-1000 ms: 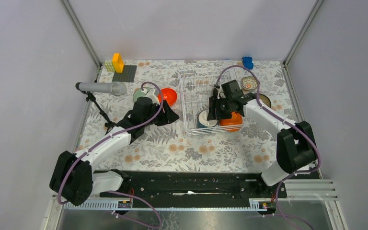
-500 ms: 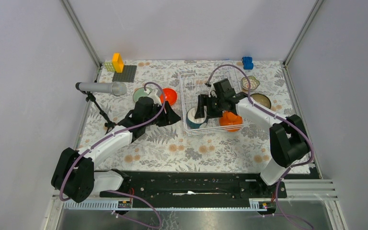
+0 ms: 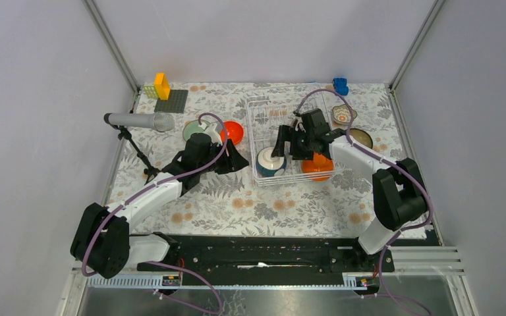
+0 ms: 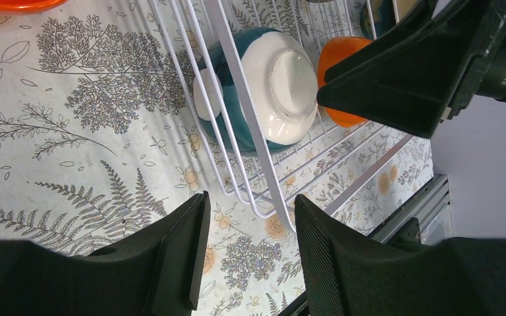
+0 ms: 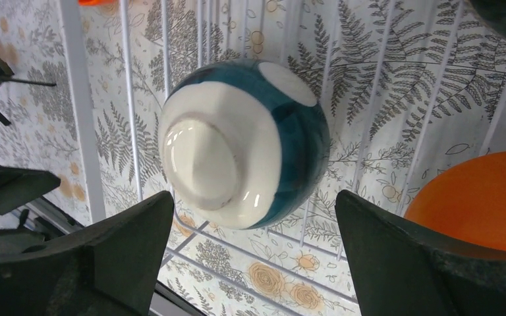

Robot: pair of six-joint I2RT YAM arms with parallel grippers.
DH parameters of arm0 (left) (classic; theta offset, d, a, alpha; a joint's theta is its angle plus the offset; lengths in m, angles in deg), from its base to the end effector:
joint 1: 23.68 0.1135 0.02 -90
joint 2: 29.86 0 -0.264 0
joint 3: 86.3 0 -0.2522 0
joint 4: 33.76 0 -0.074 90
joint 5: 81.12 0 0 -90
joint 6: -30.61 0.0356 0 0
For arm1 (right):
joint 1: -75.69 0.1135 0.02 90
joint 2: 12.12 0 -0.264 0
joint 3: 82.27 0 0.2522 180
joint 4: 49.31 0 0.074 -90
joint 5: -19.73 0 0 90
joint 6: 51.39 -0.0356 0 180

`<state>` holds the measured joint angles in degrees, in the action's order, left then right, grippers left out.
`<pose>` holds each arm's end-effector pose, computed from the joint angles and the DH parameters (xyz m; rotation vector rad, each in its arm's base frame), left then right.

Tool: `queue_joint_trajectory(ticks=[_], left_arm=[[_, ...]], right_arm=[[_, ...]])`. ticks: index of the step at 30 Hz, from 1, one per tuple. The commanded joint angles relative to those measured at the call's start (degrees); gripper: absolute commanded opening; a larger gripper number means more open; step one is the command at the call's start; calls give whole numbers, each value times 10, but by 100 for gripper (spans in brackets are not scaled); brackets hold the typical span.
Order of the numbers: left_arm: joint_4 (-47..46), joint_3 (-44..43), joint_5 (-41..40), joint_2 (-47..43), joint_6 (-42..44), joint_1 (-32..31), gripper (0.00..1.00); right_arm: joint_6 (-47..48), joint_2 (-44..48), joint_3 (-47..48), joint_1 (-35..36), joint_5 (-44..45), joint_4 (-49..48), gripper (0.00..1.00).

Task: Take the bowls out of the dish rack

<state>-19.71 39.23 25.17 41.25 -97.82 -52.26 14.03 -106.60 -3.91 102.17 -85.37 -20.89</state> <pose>0.2316 -0.1375 0.2359 -0.0104 2.2460 -0.9707 0.3182 0.1689 0.2307 -0.1756 2.4325 0.7309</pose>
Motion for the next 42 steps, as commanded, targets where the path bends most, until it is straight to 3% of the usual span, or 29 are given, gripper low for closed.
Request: queue_joint_trajectory(ticks=[1, 9, 25, 31, 42], left_arm=[[-22, -10, 3, -13, 9, -3, 55], [-23, -11, 5, -4, 11, -5, 55], [-19, -10, 0, -10, 19, -6, 55], [-12, -11, -3, -15, 21, -5, 55], [-7, -12, -11, -18, 25, -6, 55]], right_arm=[[-46, -24, -25, -32, -81, -68, 100], [-66, -84, -33, -49, -163, -118, 100], [-90, -145, -25, -49, -150, -136, 100], [-80, -150, -19, -49, -105, -120, 100], [-114, -170, -26, -48, -155, -175, 100]])
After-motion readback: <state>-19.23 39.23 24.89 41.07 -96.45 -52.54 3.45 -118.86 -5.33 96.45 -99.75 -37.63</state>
